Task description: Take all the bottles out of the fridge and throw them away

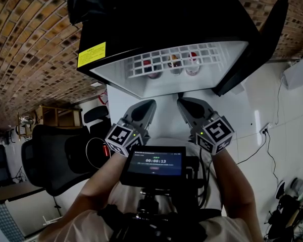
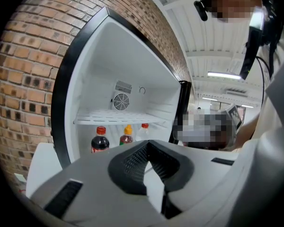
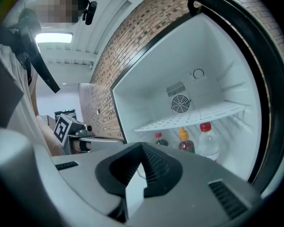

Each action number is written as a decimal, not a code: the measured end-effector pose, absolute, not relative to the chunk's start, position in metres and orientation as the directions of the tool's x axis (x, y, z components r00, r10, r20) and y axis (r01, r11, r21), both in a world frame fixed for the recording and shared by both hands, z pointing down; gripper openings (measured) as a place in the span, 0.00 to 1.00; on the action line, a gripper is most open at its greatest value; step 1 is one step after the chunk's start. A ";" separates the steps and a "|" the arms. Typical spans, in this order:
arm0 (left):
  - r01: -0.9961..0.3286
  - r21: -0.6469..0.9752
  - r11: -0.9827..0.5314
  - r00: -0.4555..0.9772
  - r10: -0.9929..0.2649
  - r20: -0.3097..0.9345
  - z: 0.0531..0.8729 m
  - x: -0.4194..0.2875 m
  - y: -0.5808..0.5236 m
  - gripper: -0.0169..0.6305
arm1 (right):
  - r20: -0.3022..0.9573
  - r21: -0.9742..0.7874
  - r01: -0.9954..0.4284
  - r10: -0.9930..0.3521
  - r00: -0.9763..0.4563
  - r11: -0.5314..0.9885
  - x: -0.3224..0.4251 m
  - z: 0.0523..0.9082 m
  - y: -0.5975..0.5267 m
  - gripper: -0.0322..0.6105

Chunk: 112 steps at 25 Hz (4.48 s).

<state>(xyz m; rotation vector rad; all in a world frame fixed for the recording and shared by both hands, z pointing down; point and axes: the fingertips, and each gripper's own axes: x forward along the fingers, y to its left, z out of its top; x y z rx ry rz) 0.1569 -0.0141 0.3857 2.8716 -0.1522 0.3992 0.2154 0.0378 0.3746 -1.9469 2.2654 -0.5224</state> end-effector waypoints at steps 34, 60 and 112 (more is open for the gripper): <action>-0.445 0.059 -0.893 0.804 -0.370 0.465 0.436 0.179 -0.062 0.07 | 0.150 -0.359 -0.918 -0.961 -0.233 0.167 0.226 0.391 0.051 0.05; -0.661 -0.127 -0.739 0.678 -0.662 0.320 0.465 0.232 -0.169 0.44 | 0.257 -0.374 -0.911 -0.924 -0.284 0.176 0.259 0.425 0.088 0.05; -0.494 0.067 -0.867 0.766 -0.397 0.505 0.519 0.201 -0.088 0.53 | 0.294 -0.394 -0.890 -0.886 -0.359 0.229 0.227 0.438 0.082 0.05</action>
